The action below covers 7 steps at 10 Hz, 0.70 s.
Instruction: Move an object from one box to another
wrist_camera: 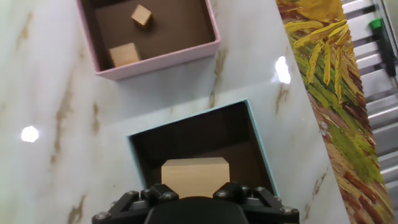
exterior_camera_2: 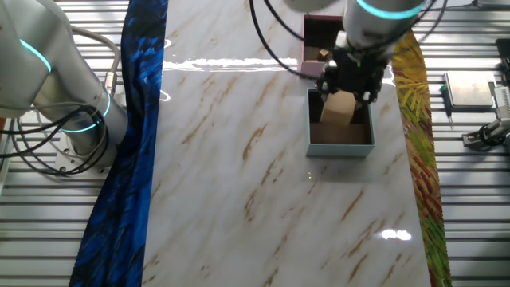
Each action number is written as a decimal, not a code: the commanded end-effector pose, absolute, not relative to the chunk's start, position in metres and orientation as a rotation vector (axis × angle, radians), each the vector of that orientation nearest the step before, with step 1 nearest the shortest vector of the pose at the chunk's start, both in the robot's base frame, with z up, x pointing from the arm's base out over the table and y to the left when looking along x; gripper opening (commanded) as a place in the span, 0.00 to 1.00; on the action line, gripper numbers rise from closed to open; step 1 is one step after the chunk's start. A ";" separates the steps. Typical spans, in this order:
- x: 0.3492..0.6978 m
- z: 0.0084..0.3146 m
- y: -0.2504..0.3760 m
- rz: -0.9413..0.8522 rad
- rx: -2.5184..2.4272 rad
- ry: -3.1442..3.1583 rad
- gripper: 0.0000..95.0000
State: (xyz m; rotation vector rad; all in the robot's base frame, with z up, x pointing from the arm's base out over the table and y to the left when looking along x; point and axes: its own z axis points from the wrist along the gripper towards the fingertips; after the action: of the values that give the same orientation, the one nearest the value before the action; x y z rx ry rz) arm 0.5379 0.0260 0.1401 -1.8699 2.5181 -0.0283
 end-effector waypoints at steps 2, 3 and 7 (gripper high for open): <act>0.538 0.139 0.025 -0.069 -1.935 2.508 0.00; 0.538 0.139 0.025 -0.064 -1.982 2.471 0.00; 0.538 0.139 0.025 -0.006 -2.034 2.399 0.00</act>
State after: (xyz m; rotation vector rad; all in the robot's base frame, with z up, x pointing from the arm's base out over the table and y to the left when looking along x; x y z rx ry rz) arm 0.5378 0.0249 0.1394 -2.0574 2.4254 -0.0715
